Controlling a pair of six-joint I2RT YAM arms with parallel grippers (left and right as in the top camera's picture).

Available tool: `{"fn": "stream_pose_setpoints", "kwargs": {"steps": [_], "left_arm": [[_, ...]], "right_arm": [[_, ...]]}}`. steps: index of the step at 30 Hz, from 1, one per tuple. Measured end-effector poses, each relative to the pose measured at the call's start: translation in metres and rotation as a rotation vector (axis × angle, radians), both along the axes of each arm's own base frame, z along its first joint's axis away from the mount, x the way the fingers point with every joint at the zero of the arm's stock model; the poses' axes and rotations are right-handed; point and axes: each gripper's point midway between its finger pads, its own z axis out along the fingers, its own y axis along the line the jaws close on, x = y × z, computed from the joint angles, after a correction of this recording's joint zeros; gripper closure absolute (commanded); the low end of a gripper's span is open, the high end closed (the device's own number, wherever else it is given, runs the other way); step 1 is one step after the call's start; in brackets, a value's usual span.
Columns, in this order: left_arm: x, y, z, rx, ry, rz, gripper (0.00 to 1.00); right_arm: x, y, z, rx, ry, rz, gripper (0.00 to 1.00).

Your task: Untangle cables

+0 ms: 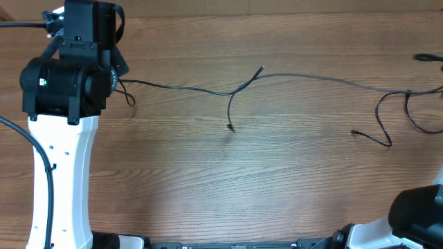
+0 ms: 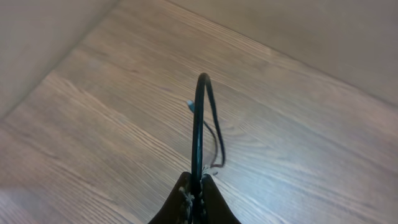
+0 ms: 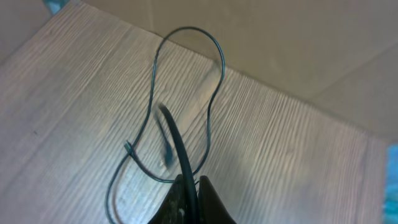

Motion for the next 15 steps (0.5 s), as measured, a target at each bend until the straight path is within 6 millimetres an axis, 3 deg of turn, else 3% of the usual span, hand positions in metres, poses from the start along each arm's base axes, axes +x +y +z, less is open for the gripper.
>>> {"fn": "stream_pose_setpoints", "kwargs": {"steps": [8,15], "left_arm": [[-0.015,0.029,0.0,0.015,-0.011,0.182,0.96],[-0.02,0.046,0.003,-0.02,-0.076,0.319,0.96]], "right_arm": [[-0.034,-0.041,-0.008,0.118,-0.152,-0.208,0.96],[-0.045,-0.054,-0.009,0.145,-0.213,-0.293,0.96]]}}
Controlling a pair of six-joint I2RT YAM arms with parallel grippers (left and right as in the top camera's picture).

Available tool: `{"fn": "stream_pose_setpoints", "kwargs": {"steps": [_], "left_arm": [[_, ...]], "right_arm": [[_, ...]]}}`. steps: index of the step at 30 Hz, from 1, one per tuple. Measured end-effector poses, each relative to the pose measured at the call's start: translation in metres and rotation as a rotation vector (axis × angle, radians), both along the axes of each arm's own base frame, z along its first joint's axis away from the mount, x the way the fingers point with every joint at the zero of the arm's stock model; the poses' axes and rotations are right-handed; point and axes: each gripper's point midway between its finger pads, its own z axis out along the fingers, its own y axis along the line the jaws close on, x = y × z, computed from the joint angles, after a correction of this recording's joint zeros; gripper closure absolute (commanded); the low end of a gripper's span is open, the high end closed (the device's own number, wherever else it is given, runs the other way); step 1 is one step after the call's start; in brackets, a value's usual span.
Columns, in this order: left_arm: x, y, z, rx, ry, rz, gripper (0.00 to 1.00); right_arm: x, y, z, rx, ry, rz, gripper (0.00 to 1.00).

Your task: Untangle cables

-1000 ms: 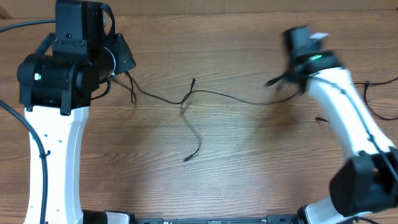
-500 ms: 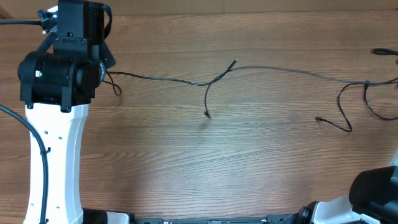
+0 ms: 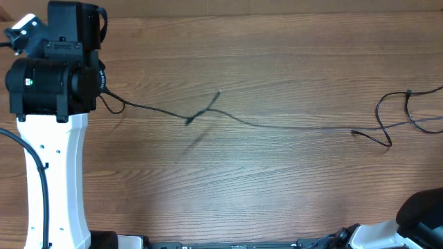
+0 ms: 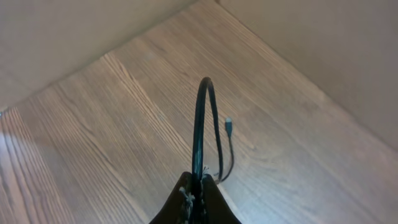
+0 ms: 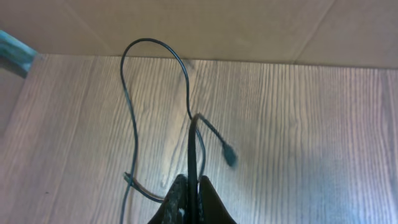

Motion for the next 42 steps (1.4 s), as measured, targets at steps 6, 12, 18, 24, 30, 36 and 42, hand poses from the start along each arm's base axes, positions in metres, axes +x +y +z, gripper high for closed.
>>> {"fn": "stream_pose_setpoints", "kwargs": {"steps": [6,12,18,24,30,36,42], "left_arm": [[0.003,-0.002,-0.002,-0.037,-0.023,0.015,0.96],[0.003,0.005,-0.001,-0.012,-0.034,0.061,0.96],[0.024,-0.027,-0.009,-0.171,-0.062,-0.083,0.96],[0.037,-0.079,-0.026,-0.299,0.024,-0.365,0.96],[0.036,-0.109,-0.043,-0.326,0.128,-0.534,0.96],[0.03,-0.118,-0.064,-0.331,0.239,-0.586,0.96],[0.035,-0.12,-0.084,-0.337,0.319,-0.593,0.96]], "right_arm": [[0.004,-0.004,0.004,-0.015,-0.045,-0.028,0.96],[-0.006,-0.018,0.01,-0.049,-0.079,-0.122,0.96],[0.055,-0.019,0.041,-0.087,-0.278,0.168,0.96],[0.083,0.059,0.011,0.143,-0.222,0.589,0.94],[0.061,0.102,-0.021,0.34,-0.117,0.681,0.39],[0.058,0.116,-0.041,0.426,-0.097,0.715,0.03],[0.067,0.137,-0.038,0.46,-0.129,0.82,0.0]]}}
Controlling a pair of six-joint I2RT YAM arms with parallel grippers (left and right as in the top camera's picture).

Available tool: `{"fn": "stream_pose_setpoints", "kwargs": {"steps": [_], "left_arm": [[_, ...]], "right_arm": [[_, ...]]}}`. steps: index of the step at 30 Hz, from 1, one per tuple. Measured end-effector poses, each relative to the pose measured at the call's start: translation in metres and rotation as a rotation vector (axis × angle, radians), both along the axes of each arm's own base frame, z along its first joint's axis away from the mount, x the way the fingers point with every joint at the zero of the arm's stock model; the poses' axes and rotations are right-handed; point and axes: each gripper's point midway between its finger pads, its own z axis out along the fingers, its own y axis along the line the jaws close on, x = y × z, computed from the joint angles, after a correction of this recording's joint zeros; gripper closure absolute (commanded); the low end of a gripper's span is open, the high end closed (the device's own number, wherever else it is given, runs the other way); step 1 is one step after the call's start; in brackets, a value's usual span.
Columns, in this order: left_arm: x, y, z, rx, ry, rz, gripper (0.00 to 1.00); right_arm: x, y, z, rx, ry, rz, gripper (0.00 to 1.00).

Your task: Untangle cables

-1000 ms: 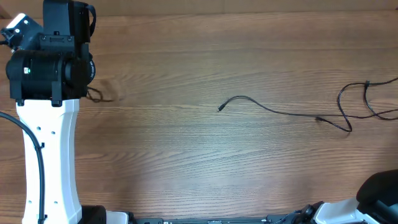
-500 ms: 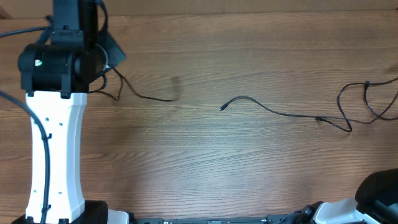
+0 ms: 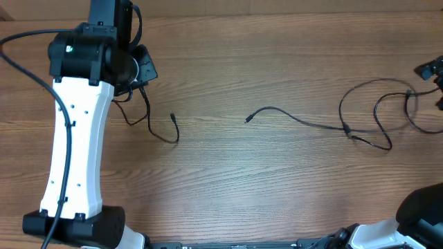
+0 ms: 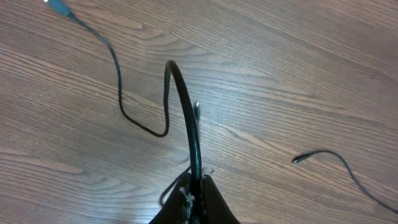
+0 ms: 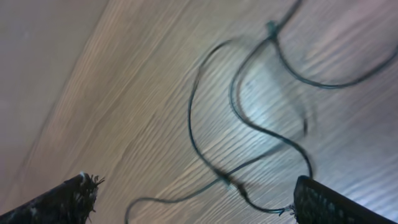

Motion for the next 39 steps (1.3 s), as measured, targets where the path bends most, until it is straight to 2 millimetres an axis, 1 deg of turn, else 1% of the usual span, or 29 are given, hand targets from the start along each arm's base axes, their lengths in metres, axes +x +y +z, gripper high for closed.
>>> {"fn": "stream_pose_setpoints", "kwargs": {"steps": [1,3,6,8,9,10,11,12,16,18,19,22,25,27,29,31,35,36,37,39], "left_arm": [[0.0,-0.002,-0.001,0.001,0.002,-0.004,0.96],[0.001,-0.003,-0.001,0.0,-0.001,-0.008,0.96],[0.002,-0.006,-0.001,-0.003,-0.003,-0.014,0.96],[0.001,-0.007,-0.001,-0.003,-0.003,-0.019,0.96],[0.001,-0.007,-0.001,-0.003,-0.003,-0.019,0.96],[0.001,-0.007,-0.001,-0.003,-0.003,-0.019,0.96],[0.001,-0.007,-0.001,-0.003,-0.003,-0.019,0.96],[0.001,-0.007,-0.001,-0.003,-0.003,-0.019,0.96],[0.001,-0.007,-0.001,-0.003,-0.003,-0.019,0.96],[0.001,-0.007,-0.001,-0.003,-0.002,-0.019,0.96],[0.001,-0.007,-0.001,-0.003,-0.002,-0.019,0.96],[0.001,-0.007,-0.001,-0.003,-0.001,-0.019,0.96],[-0.001,-0.007,-0.002,-0.002,0.008,-0.02,0.96],[-0.003,-0.007,-0.002,0.0,0.014,-0.021,0.96],[-0.003,-0.007,-0.002,0.0,0.015,-0.021,0.96],[-0.002,-0.007,-0.002,0.0,0.012,-0.022,0.96],[-0.002,-0.007,-0.002,0.0,0.012,-0.022,0.96],[-0.002,-0.007,-0.002,0.0,0.012,-0.021,0.96],[-0.002,-0.007,-0.002,0.0,0.012,-0.022,0.96],[-0.002,-0.007,-0.002,0.0,0.012,-0.022,0.96]], "right_arm": [[0.003,0.01,0.0,0.009,-0.006,0.041,0.0],[0.013,0.036,0.002,0.018,-0.022,0.14,0.0],[0.026,0.08,0.003,0.015,-0.033,0.282,0.0],[0.034,0.118,0.001,0.019,-0.035,0.391,0.0],[0.035,0.133,-0.001,0.022,-0.032,0.432,0.0],[0.037,0.156,-0.004,0.031,-0.028,0.49,0.0],[0.037,0.171,-0.009,0.031,-0.013,0.521,0.0],[0.033,0.197,-0.02,0.038,0.031,0.557,0.0],[0.03,0.25,-0.053,0.014,0.133,0.589,0.0],[0.032,0.276,-0.072,-0.01,0.167,0.625,0.0],[0.034,0.285,-0.078,-0.023,0.173,0.641,0.0],[0.036,0.313,-0.102,-0.088,0.201,0.707,0.0],[0.037,0.331,-0.121,-0.159,0.22,0.771,0.0],[0.032,0.344,-0.141,-0.202,0.261,0.815,0.0],[0.028,0.351,-0.155,-0.209,0.303,0.808,0.0],[0.024,0.357,-0.171,-0.201,0.353,0.758,0.01],[0.022,0.37,-0.198,-0.175,0.41,0.66,0.13],[0.023,0.374,-0.202,-0.167,0.411,0.64,0.2],[0.024,0.378,-0.208,-0.159,0.415,0.614,0.22],[0.027,0.382,-0.212,-0.149,0.408,0.565,0.24]]}}
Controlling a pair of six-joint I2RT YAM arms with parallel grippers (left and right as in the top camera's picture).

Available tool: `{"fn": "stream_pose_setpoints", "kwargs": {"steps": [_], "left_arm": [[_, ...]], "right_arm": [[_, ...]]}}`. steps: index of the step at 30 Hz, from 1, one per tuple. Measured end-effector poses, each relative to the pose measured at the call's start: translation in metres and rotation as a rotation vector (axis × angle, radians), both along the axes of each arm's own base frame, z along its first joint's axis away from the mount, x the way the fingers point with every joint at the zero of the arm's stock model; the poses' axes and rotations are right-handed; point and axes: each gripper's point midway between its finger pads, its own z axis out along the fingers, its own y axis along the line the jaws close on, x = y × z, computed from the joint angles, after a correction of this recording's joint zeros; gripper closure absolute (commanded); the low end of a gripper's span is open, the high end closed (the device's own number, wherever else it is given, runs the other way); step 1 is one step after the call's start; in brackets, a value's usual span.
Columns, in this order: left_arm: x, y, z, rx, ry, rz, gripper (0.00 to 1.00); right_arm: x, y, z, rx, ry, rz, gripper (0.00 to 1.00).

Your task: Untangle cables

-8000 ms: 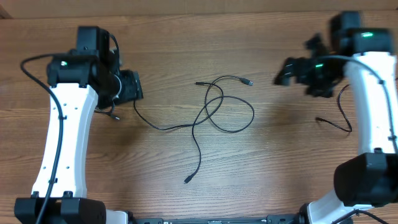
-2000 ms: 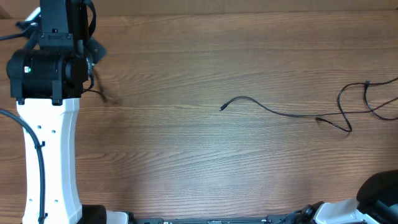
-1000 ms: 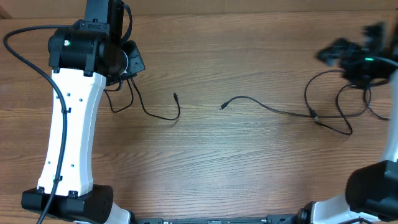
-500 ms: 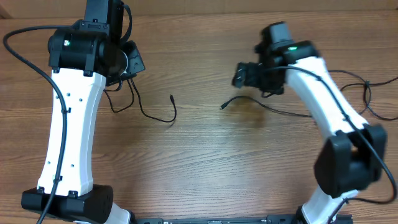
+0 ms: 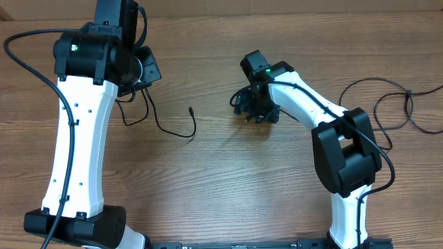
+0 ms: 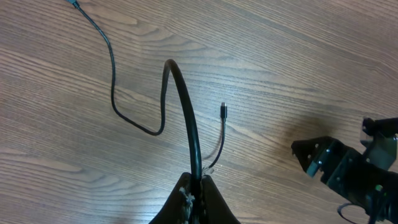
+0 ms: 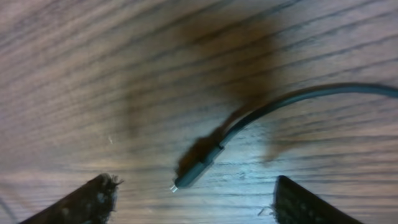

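Two thin black cables lie apart on the wooden table. My left gripper [image 5: 138,75] [image 6: 196,186] is shut on the left cable [image 6: 183,106], which arches up from the jaws, loops over the wood and ends in a free plug [image 6: 224,111] [image 5: 190,109]. My right gripper [image 5: 255,111] [image 7: 196,199] is open and low over the table's middle. The plug end of the right cable [image 7: 198,168] lies on the wood between its fingers [image 7: 93,198], untouched. That cable [image 5: 387,86] runs under the right arm to loose loops at the far right.
The left arm's white link [image 5: 73,152] stands along the table's left side. The right arm [image 5: 346,159] reaches from the front right across to the middle. The table's back edge [image 5: 277,15] runs along the top of the overhead view.
My right gripper, open at the far right over the cable's loops, is now at the table's middle, low over that cable's plug end. The left cable's free end has shifted slightly right.
Both grippers were shut on cables that crossed in the middle of the table. Then the arms stood farther apart, the cables still joined. Later the cables lay separate and my right gripper was open at the far right. Now it is open over the right cable's plug.
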Motion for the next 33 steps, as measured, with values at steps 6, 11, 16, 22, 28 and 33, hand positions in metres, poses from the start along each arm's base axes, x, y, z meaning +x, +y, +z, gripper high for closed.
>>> {"fn": "stream_pose_setpoints", "kwargs": {"steps": [6,11,16,22,28,33], "left_arm": [[0.0,-0.001,0.0,0.0,-0.001,-0.002,0.96],[0.001,-0.001,0.0,-0.001,-0.003,-0.002,0.96],[0.001,-0.001,0.0,-0.001,-0.003,-0.002,0.96],[0.001,-0.001,0.0,-0.001,-0.004,-0.002,0.96],[0.001,-0.001,0.0,-0.001,-0.004,-0.002,0.96],[0.001,-0.001,0.0,-0.001,-0.004,-0.002,0.96]], "right_arm": [[0.006,-0.007,-0.001,-0.039,-0.021,-0.111,0.27],[0.009,-0.013,-0.001,-0.067,-0.036,-0.17,0.29],[0.008,-0.015,-0.004,-0.078,-0.038,-0.184,0.28],[-0.002,-0.016,-0.019,-0.097,-0.028,-0.184,0.33],[-0.004,-0.014,-0.02,-0.107,-0.033,-0.191,0.83],[-0.011,-0.016,-0.021,-0.117,-0.007,-0.196,0.88]]}}
